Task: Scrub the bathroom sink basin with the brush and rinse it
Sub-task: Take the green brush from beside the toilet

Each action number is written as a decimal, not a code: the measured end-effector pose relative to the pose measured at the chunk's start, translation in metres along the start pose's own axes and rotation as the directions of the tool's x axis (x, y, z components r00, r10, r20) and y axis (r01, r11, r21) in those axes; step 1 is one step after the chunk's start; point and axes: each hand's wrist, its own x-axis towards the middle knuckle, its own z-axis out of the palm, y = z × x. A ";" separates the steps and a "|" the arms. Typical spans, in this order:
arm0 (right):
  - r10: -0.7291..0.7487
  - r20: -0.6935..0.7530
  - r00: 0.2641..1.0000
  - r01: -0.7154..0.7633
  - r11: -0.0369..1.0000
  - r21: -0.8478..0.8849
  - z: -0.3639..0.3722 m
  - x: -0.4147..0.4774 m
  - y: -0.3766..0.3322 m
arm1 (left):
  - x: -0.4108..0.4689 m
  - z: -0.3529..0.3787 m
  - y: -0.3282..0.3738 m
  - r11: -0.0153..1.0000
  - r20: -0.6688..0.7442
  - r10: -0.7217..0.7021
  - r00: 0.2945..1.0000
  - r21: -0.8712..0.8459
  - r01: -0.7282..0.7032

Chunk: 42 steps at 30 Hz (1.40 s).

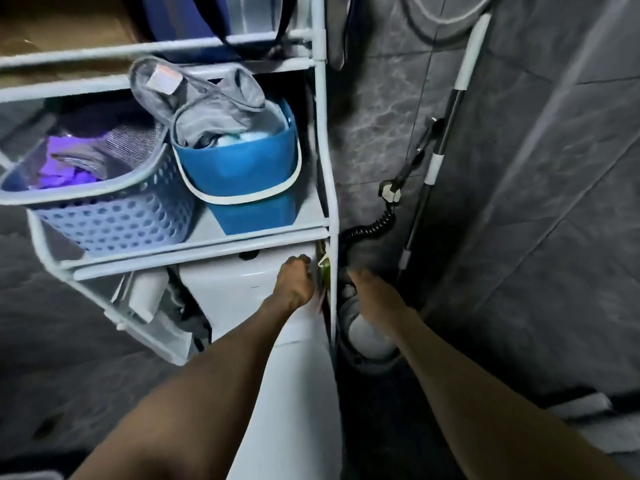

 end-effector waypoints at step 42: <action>-0.178 -0.075 0.981 0.184 0.746 0.640 -0.023 -0.183 -0.108 | -0.258 -0.036 -0.028 0.642 0.294 -0.232 0.927 -0.670 0.373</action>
